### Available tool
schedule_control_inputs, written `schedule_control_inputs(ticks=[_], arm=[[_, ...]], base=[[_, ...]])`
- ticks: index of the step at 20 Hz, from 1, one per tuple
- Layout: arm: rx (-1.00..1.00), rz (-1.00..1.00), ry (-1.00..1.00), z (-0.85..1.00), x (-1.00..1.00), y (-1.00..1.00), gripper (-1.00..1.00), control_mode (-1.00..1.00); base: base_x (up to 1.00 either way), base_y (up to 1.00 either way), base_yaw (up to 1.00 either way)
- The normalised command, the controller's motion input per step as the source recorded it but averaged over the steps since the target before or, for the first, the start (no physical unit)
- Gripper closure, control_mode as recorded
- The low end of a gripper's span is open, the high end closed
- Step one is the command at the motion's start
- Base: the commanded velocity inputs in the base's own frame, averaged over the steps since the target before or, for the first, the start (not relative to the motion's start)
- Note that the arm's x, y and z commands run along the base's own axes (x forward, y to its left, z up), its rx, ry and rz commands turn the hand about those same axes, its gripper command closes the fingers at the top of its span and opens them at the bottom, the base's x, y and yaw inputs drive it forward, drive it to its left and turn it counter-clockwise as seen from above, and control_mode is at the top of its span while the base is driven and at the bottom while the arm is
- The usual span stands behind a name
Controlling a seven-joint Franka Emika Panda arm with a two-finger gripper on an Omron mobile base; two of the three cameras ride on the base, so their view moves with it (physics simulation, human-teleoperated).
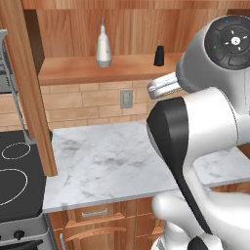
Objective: Move the oil and vinegar bottle and shaker from the cabinet to the dining counter.
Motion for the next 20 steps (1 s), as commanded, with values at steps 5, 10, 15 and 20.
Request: schedule_control_inputs(ticks=[5,10,15,20], arm=[[0.06,0.0,-0.39,0.0,0.51,-0.13,-1.0,-1.0],[0.1,0.0,-0.16,0.24,0.63,0.03,-1.0,-1.0],[0.15,0.0,0.01,0.38,0.51,0.19,-1.0,-1.0],[0.29,0.0,0.13,0.31,0.31,0.23,-1.0,-1.0]], base=[[0.0,0.0,0.0],[0.0,0.0,0.0],[0.0,0.0,0.0],[0.0,0.0,0.0]])
